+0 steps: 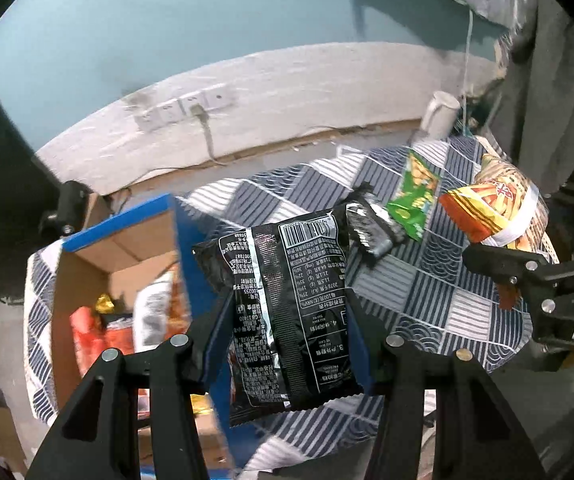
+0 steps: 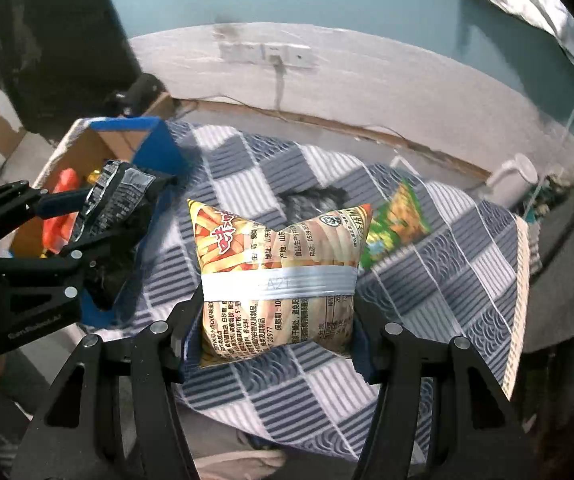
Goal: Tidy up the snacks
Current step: 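Lift both snacks and carry them over the box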
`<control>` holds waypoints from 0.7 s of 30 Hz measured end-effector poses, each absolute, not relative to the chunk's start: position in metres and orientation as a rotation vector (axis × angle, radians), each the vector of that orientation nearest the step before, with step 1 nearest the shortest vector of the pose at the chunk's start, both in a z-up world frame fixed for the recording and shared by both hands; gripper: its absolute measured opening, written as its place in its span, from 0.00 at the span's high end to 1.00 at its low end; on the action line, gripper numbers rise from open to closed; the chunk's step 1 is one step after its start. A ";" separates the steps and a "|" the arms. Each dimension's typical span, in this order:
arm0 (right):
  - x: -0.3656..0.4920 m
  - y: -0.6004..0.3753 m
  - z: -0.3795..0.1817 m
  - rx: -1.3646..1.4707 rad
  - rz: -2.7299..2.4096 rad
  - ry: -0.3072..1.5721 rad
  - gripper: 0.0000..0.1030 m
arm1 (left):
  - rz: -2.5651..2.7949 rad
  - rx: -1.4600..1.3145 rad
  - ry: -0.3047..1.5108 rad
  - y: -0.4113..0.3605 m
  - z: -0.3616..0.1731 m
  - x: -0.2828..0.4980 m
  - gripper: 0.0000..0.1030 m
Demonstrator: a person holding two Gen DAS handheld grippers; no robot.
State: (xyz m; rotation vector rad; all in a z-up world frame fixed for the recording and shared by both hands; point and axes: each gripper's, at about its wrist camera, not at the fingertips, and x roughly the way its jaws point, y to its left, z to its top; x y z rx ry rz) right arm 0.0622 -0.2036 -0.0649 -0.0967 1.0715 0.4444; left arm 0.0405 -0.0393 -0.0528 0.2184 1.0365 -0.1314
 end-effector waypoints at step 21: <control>0.070 -0.069 -0.042 -0.201 0.604 1.043 0.43 | 0.017 0.096 0.982 0.093 -0.035 0.020 0.49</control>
